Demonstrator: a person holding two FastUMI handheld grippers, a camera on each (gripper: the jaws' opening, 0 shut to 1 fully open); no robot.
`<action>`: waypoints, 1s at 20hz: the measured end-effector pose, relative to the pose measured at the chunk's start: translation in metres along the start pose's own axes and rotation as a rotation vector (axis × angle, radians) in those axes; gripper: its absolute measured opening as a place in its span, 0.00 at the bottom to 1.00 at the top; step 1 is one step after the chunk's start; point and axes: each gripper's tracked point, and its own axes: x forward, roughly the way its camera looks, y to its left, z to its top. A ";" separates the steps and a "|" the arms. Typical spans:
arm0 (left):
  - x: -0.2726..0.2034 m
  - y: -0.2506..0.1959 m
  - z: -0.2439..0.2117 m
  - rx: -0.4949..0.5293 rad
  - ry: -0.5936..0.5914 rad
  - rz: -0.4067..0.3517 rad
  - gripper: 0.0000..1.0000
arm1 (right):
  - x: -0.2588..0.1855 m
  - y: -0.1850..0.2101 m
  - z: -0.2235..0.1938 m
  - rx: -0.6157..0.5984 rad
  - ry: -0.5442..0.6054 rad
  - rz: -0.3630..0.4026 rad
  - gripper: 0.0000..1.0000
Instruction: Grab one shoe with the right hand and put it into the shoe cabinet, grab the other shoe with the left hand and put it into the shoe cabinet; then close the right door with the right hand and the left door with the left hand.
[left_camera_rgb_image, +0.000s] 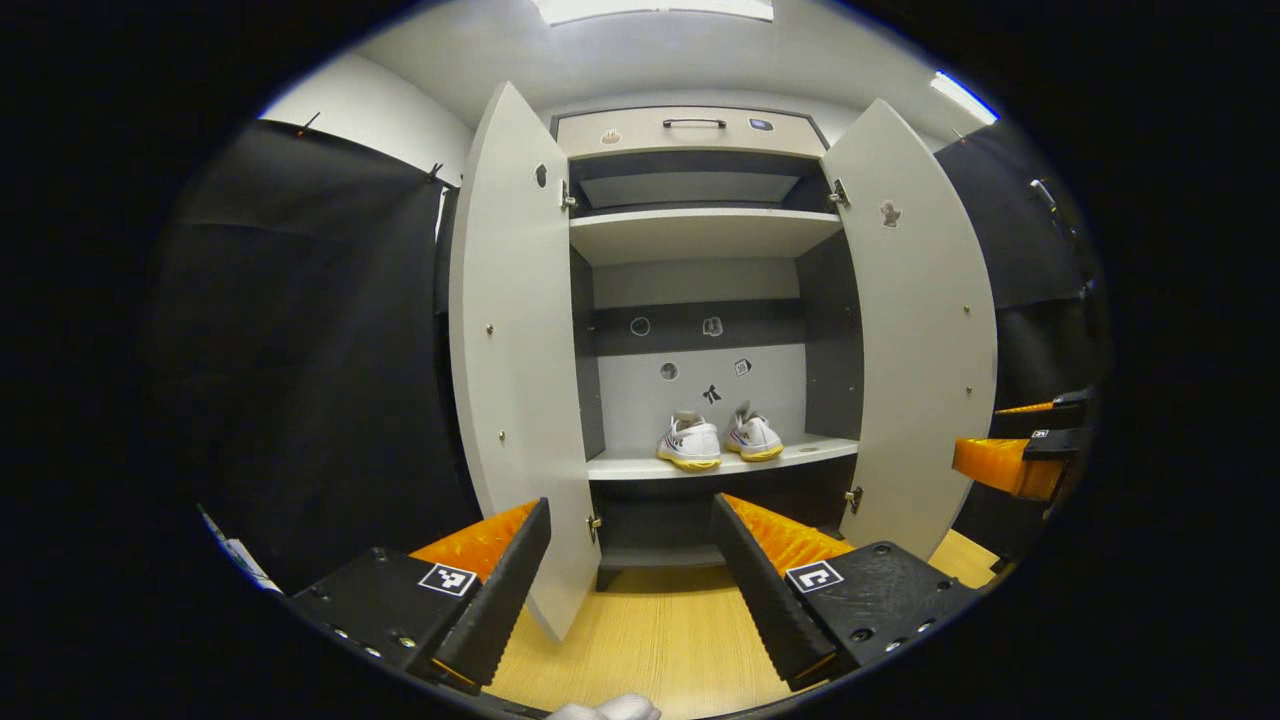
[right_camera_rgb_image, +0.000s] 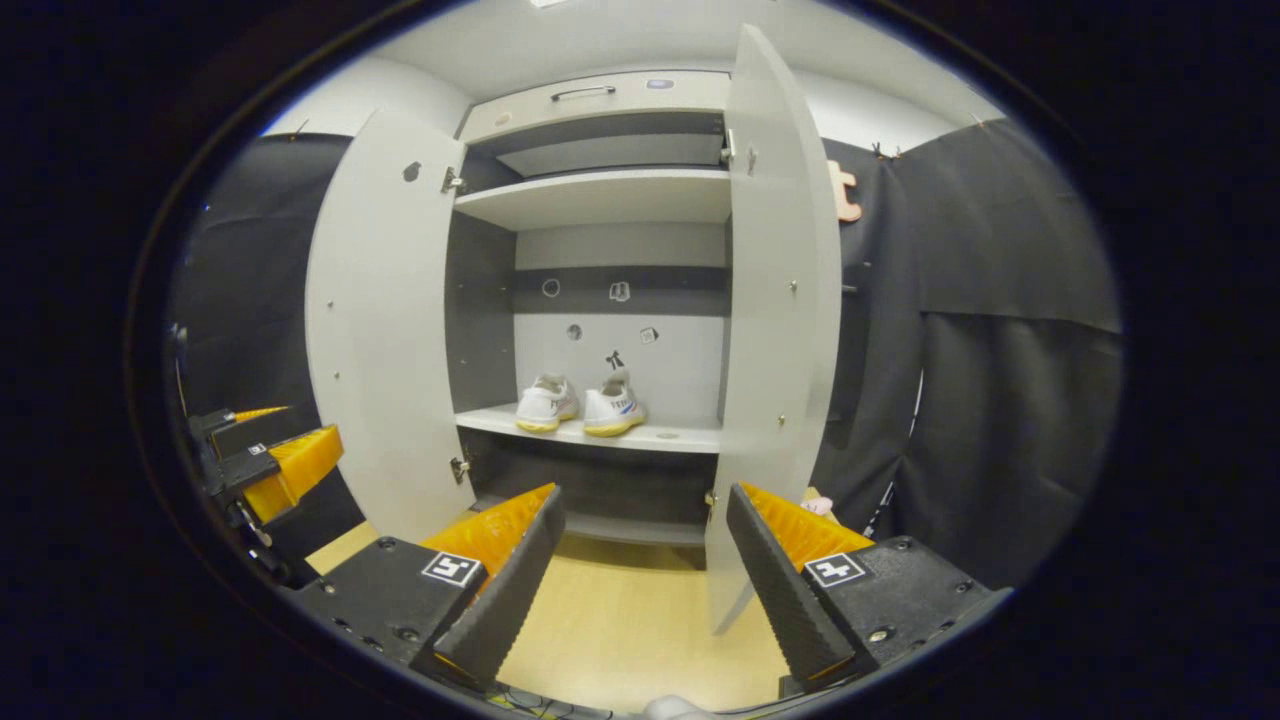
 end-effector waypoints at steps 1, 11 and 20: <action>0.001 -0.003 0.002 0.000 -0.008 -0.007 0.96 | -0.002 -0.007 0.003 0.002 -0.010 -0.013 1.00; 0.015 -0.030 0.010 0.012 -0.011 -0.072 0.96 | -0.013 -0.148 0.040 0.089 -0.080 -0.275 1.00; 0.014 -0.052 0.010 0.018 -0.009 -0.070 1.00 | 0.034 -0.196 0.063 0.124 -0.083 -0.283 1.00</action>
